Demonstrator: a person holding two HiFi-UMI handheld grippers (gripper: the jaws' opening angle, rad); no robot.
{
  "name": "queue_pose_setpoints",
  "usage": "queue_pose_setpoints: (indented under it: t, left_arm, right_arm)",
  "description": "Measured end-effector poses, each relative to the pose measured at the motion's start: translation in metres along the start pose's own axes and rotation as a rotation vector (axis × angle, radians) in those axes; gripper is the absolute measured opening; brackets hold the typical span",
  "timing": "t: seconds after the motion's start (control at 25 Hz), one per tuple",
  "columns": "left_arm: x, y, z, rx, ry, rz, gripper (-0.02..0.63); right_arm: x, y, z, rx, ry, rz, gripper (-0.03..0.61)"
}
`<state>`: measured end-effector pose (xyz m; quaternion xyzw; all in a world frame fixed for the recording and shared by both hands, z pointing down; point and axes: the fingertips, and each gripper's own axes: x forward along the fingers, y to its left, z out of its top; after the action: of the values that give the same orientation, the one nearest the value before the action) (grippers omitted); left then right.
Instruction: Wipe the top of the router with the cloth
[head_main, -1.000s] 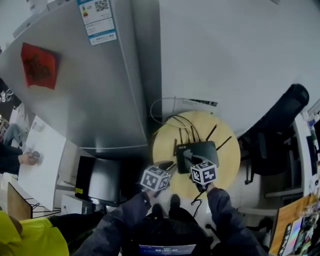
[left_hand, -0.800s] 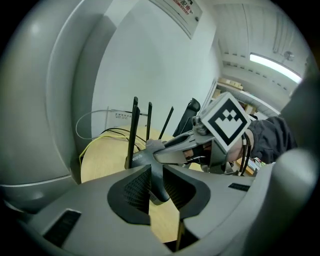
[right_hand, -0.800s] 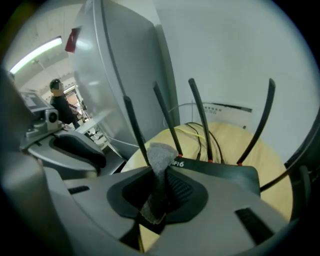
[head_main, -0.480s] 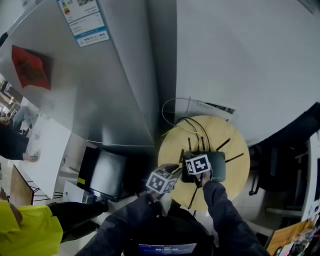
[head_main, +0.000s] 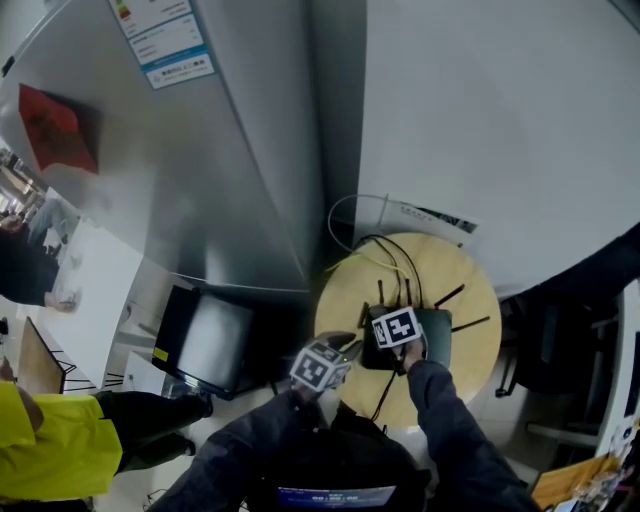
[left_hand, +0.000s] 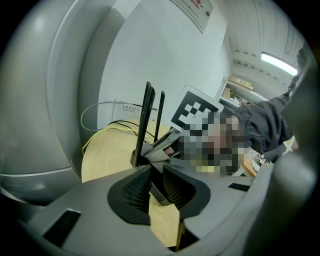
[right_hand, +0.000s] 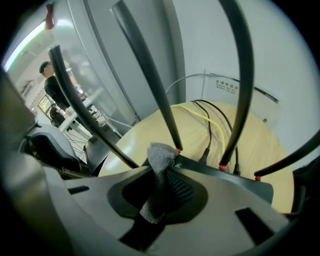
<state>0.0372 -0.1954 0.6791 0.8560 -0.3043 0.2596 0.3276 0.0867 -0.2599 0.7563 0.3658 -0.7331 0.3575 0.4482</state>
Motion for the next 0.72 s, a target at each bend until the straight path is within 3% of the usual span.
queue_pose_setpoints:
  t: [0.12, 0.4, 0.56, 0.72]
  left_arm:
    - [0.003, -0.002, -0.002, 0.006, 0.011, -0.002, 0.060]
    - [0.011, -0.010, 0.006, 0.032, 0.012, -0.024, 0.060]
    - [0.013, -0.012, 0.009, 0.043, 0.012, -0.034, 0.060]
    - [0.013, -0.013, 0.010, 0.047, 0.013, -0.040, 0.060]
  right_arm:
    - [-0.004, -0.011, -0.018, 0.041, 0.053, 0.010, 0.081]
    - [-0.025, -0.062, -0.024, 0.072, -0.031, -0.059, 0.081]
    - [-0.032, -0.089, -0.049, 0.142, 0.004, -0.072, 0.081]
    - [-0.043, -0.117, -0.058, 0.160, -0.011, -0.141, 0.081]
